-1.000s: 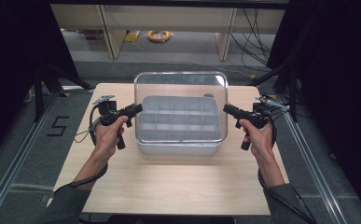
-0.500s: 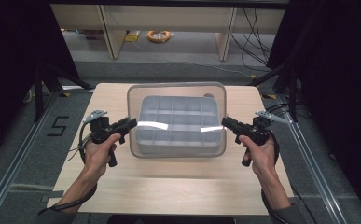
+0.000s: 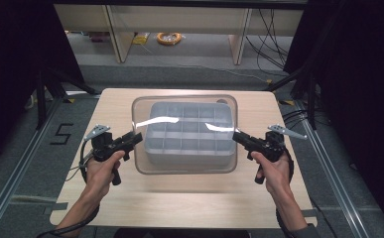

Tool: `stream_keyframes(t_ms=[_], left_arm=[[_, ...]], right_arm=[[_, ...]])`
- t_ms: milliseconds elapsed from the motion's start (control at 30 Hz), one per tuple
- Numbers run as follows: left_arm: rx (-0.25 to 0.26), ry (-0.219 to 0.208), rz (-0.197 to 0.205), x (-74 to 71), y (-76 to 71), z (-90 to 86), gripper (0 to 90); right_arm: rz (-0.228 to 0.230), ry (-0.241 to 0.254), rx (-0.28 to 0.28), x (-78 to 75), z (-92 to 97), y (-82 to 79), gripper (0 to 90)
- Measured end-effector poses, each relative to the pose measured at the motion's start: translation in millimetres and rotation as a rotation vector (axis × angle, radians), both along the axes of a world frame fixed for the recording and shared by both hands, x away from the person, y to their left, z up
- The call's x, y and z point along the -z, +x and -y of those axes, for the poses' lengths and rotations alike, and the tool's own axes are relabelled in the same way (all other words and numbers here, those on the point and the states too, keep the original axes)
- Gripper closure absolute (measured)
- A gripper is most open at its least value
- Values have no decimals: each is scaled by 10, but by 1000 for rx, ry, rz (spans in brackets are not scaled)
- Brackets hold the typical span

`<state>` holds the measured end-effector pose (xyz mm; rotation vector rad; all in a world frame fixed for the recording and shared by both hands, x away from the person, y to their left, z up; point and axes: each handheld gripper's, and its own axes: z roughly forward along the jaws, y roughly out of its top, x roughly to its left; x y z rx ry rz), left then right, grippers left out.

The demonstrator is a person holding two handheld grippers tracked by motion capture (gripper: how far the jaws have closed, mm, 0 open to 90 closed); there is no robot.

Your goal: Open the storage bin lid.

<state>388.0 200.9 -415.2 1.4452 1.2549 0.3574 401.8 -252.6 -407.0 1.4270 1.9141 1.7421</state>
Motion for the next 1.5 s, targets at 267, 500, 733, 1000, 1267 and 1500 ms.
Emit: stream_keyframes(t_ms=[267, 500, 733, 1000, 1267, 1500], left_arm=[[10, 13, -6, 69, -70, 23, 592], [19, 20, -16, 148, -159, 41, 593], [21, 32, -33, 232, -252, 73, 590], [31, 41, -26, 257, -347, 80, 597], [45, 51, -43, 323, -465, 111, 597], [60, 50, -60, 399, -584, 128, 598]], right_arm=[[7, -16, 6, 35, 10, -90, 732], [-20, -4, 11, 103, 15, -200, 731], [-11, -24, 8, 162, 44, -290, 729], [-36, -30, 1, 281, 76, -370, 724], [-51, -27, 10, 356, 100, -515, 721], [-77, -66, 11, 391, 110, -632, 712]])
